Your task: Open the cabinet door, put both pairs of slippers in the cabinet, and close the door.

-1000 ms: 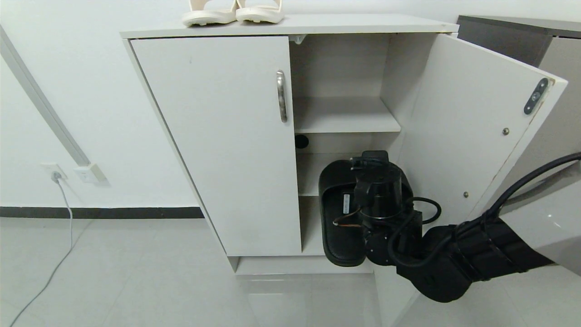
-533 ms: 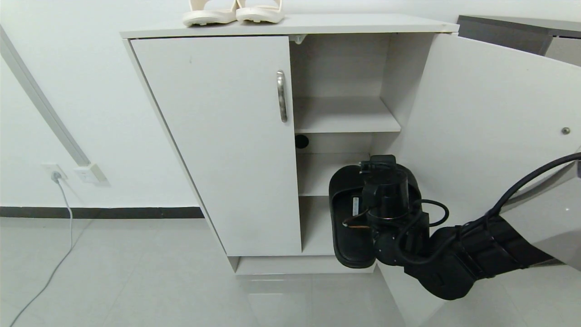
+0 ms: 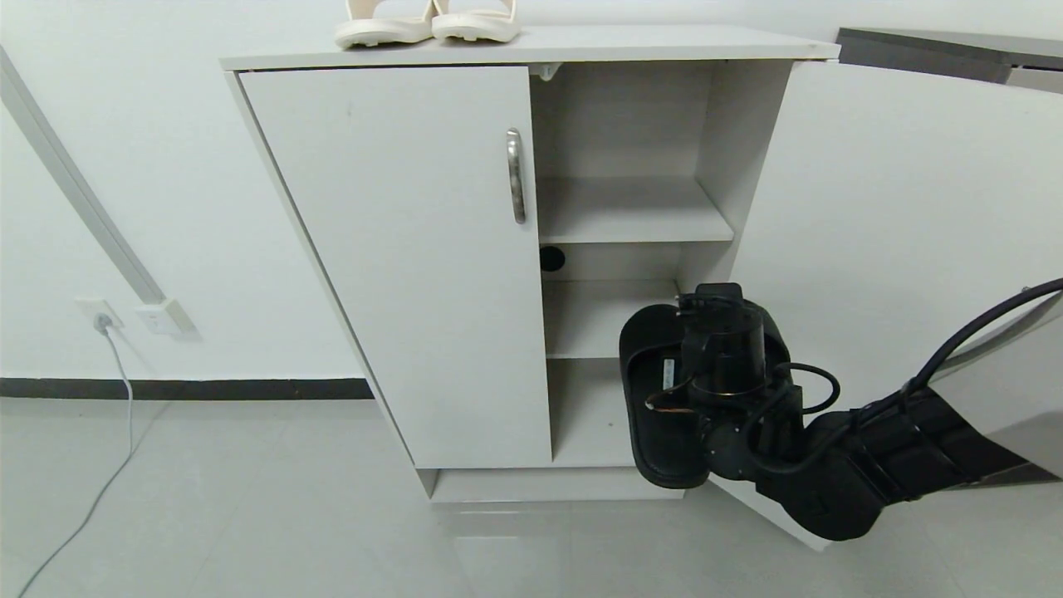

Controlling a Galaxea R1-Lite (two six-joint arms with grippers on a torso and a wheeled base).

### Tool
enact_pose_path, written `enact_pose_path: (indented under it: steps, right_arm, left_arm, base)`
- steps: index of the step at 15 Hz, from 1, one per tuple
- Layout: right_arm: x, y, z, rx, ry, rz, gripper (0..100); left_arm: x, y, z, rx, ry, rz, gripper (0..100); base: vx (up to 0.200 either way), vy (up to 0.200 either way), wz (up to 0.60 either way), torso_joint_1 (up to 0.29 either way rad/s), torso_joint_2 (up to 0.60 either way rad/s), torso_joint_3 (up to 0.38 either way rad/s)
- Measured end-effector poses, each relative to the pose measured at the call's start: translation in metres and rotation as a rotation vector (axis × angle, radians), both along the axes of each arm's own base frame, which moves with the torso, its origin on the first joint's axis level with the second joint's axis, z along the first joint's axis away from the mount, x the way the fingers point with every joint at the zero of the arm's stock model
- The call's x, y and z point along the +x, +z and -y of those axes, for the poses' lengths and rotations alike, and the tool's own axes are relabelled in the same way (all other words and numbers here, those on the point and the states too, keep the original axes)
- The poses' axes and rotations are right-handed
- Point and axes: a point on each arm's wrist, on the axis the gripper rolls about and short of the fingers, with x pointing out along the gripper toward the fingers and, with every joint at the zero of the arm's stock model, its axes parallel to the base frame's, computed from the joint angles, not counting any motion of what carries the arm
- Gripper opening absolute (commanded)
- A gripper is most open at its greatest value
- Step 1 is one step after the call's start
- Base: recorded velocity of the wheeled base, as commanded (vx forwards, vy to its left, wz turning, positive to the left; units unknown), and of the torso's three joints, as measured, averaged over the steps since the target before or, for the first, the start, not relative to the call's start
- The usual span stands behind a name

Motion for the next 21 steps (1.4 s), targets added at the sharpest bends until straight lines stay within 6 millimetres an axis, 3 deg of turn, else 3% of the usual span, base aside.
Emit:
enact_pose_path:
  steps: [8,11,16,21]
  right_arm:
    - [-0.001,0.002,-0.001,0.013,0.039,0.000,0]
    - [-0.014,0.003,-0.019,0.047,0.192,0.002,0]
    - [-0.014,-0.016,-0.041,0.048,0.253,-0.007,0]
    - [-0.009,-0.024,-0.041,0.041,0.247,-0.021,0]
  left_arm:
    - [0.000,0.000,0.000,0.000,0.000,0.000,0]
    - [0.000,0.000,0.000,0.000,0.001,-0.001,0]
    - [0.000,0.000,0.000,0.003,0.000,-0.001,0]
    - [0.000,0.000,0.000,0.003,0.000,-0.001,0]
  base:
    - [0.000,0.000,0.00,0.000,0.00,0.000]
    - [0.000,0.000,0.00,0.000,0.00,0.000]
    - [0.000,0.000,0.00,0.000,0.00,0.000]
    - [0.000,0.000,0.00,0.000,0.00,0.000]
